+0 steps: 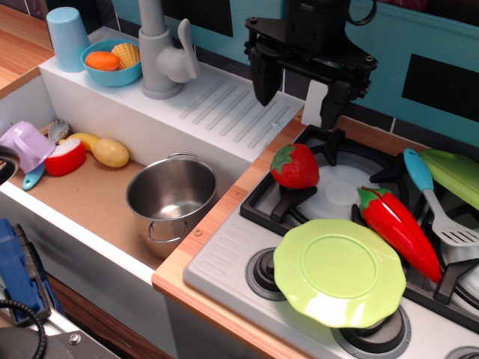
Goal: Put strawberry in pot
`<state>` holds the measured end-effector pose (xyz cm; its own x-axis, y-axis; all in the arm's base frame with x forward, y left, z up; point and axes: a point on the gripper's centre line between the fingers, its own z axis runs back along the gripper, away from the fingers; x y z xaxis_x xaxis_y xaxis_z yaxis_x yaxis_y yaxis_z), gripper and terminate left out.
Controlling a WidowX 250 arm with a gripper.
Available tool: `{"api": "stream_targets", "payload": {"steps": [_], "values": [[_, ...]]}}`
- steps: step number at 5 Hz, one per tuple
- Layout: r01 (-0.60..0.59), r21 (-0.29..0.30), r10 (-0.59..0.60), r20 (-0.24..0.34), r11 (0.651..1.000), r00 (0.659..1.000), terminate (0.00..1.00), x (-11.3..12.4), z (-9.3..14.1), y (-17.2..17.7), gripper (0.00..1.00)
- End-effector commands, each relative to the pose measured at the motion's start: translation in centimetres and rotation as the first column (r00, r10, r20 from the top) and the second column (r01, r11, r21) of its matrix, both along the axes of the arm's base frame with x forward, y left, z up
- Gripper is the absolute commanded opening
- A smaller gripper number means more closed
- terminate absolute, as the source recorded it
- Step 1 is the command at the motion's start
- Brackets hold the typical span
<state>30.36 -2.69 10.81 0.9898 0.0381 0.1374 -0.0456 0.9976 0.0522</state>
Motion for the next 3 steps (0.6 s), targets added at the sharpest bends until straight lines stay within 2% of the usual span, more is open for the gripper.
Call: {"api": "stream_targets", "payload": {"steps": [1,3], "values": [[0.0,0.0,0.0,0.0,1.0,1.0,0.0,0.0,0.0,0.0,1.0],[-0.002,-0.021,0.002,0.008,1.0,1.0,0.0,-0.9,-2.1,-0.4,1.0]]}}
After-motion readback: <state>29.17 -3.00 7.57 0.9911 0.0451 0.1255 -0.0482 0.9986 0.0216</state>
